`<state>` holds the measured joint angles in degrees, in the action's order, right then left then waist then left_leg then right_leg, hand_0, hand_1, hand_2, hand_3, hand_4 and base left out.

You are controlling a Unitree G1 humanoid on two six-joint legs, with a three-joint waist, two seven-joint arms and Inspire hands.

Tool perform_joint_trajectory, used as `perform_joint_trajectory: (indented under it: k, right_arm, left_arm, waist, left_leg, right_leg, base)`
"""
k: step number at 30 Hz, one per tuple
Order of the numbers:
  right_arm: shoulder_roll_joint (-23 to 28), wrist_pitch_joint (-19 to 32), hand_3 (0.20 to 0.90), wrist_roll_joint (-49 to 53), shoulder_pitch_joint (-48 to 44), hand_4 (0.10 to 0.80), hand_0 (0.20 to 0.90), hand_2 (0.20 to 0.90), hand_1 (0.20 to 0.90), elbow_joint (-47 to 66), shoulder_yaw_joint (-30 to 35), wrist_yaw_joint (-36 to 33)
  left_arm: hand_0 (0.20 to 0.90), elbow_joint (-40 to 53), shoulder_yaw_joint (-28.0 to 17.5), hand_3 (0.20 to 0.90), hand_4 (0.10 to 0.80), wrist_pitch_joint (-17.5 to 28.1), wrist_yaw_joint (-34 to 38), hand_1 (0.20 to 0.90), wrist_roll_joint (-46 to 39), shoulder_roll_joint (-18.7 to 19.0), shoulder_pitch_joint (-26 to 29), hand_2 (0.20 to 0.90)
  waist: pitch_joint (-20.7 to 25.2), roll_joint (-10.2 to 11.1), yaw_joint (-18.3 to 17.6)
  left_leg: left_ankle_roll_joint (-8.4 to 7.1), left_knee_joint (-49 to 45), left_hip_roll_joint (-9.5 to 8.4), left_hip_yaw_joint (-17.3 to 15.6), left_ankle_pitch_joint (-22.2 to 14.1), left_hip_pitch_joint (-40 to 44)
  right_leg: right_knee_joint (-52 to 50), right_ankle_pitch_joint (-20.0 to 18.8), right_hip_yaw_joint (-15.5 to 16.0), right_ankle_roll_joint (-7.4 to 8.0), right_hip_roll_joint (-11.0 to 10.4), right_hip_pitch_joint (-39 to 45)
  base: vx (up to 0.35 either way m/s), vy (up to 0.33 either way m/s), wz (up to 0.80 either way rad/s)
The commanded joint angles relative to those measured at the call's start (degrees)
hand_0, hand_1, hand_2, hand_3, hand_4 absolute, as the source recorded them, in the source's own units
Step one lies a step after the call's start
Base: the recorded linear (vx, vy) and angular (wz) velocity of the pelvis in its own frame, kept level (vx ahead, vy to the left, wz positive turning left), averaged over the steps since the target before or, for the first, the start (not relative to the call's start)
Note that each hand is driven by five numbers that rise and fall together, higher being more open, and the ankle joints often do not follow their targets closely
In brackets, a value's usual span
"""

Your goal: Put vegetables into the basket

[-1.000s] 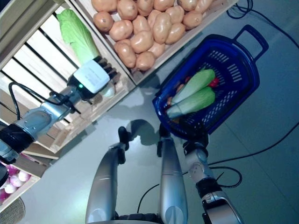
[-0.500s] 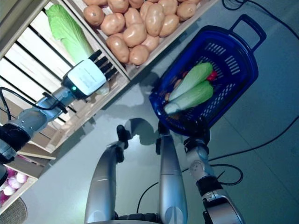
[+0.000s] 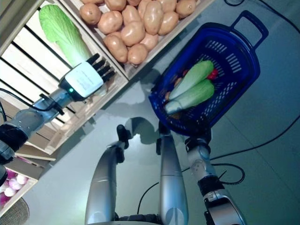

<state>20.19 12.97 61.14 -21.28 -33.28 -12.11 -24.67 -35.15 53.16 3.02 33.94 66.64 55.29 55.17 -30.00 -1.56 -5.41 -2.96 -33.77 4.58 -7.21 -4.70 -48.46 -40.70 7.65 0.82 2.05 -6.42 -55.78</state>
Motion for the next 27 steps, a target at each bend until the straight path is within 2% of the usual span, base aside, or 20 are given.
perform_joint_trajectory:
  k: [1,8,15,20,22,23,24,25,26,27]
  right_arm:
    - [3.59,2.35,0.900,-1.77,2.69,0.800,0.900,0.900,0.900,3.23,-0.23,0.67]
    - [3.45,2.68,0.900,-1.35,2.45,0.800,0.900,0.900,0.900,3.68,-0.74,0.28]
    - [4.03,2.57,0.900,-0.82,2.38,0.800,0.900,0.900,0.900,4.49,-0.77,-0.35]
    - [4.26,2.59,0.900,-1.00,2.18,0.800,0.900,0.900,0.900,4.44,-0.28,-0.21]
    - [4.20,2.70,0.900,-0.97,2.16,0.800,0.900,0.900,0.900,4.92,-0.32,-0.74]
    - [4.19,2.74,0.900,-0.91,2.15,0.800,0.900,0.900,0.900,4.93,-0.34,-0.82]
    - [4.27,2.90,0.900,-0.71,2.18,0.800,0.900,0.900,0.900,4.76,-0.37,-0.70]
    - [4.32,2.90,0.900,-0.58,2.13,0.800,0.900,0.900,0.900,4.63,-0.37,-0.61]
    - [4.34,2.86,0.900,-0.50,2.06,0.800,0.900,0.900,0.900,4.60,-0.35,-0.54]
    - [4.34,2.84,0.900,-0.51,2.08,0.800,0.900,0.900,0.900,4.71,-0.35,-0.59]
  left_arm:
    - [0.900,0.70,-5.62,0.900,0.800,-2.50,3.77,0.900,-0.99,1.84,5.18,0.900]
    - [0.900,-0.06,-5.46,0.900,0.800,-1.02,0.53,0.900,-2.27,1.29,4.49,0.900]
    - [0.900,0.83,-5.31,0.900,0.800,-4.16,-1.93,0.900,-4.36,1.94,3.72,0.900]
    - [0.900,0.56,-5.59,0.900,0.800,-4.01,-3.69,0.900,-3.58,1.88,2.96,0.900]
    - [0.832,0.60,-6.03,0.832,0.755,-5.06,-4.69,0.832,-4.05,2.04,2.35,0.832]
    - [0.691,0.53,-6.00,0.691,0.660,-5.19,-4.69,0.691,-4.23,2.04,2.36,0.691]
    - [0.498,0.14,-6.06,0.498,0.532,-5.28,-4.51,0.498,-4.26,1.98,2.33,0.498]
    - [0.368,-0.02,-5.88,0.368,0.445,-5.36,-4.19,0.368,-4.19,1.87,2.40,0.368]
    - [0.300,-0.06,-5.74,0.300,0.400,-5.62,-3.98,0.300,-4.18,1.79,2.45,0.300]
    - [0.300,0.09,-5.84,0.300,0.400,-5.87,-4.16,0.300,-4.30,1.81,2.41,0.300]
  waist:
    - [0.21,-2.49,-2.11]
    - [0.21,-2.42,-1.91]
    - [0.21,-2.54,-1.85]
    - [0.21,-2.75,-1.70]
    - [0.21,-2.65,-1.64]
    - [0.21,-2.63,-1.64]
    - [0.21,-2.59,-1.62]
    - [0.21,-2.54,-1.62]
    - [0.21,-2.49,-1.59]
    - [0.21,-2.46,-1.55]
  left_leg:
    - [1.74,-0.34,0.07,-1.23,2.59,-3.21]
    - [1.71,0.31,0.03,-1.21,2.93,-3.31]
    - [1.61,0.53,0.25,-1.37,3.13,-3.48]
    - [1.45,0.75,0.07,-1.22,3.34,-3.43]
    - [1.45,0.92,0.00,-1.24,3.33,-3.15]
    - [1.44,0.91,-0.01,-1.24,3.32,-3.14]
    - [1.48,0.95,0.05,-1.29,3.31,-3.14]
    - [1.47,0.98,0.08,-1.30,3.32,-3.12]
    - [1.46,0.98,0.11,-1.28,3.32,-3.14]
    - [1.49,1.06,0.09,-1.27,3.33,-3.07]
  right_leg:
    - [5.28,-5.53,2.75,-1.67,0.28,2.74]
    - [5.53,-5.59,2.97,-1.63,0.38,2.62]
    - [5.79,-5.58,3.00,-1.57,0.29,2.58]
    - [6.09,-5.72,3.02,-1.51,0.16,2.74]
    - [6.40,-5.74,3.05,-1.43,0.22,3.08]
    - [6.44,-5.75,3.04,-1.41,0.23,3.10]
    - [6.54,-5.76,3.14,-1.46,0.16,3.16]
    - [6.63,-5.79,3.21,-1.49,0.11,3.21]
    - [6.64,-5.78,3.27,-1.52,0.09,3.24]
    - [6.66,-5.75,3.30,-1.53,0.10,3.32]
  base:
    - [0.000,0.000,0.00]
    - [0.000,0.000,0.00]
    - [0.000,0.000,0.00]
    - [0.000,0.000,0.00]
    - [0.000,0.000,0.00]
    - [0.000,0.000,0.00]
    - [0.000,0.000,0.00]
    - [0.000,0.000,0.00]
    - [0.000,0.000,0.00]
    - [0.000,0.000,0.00]
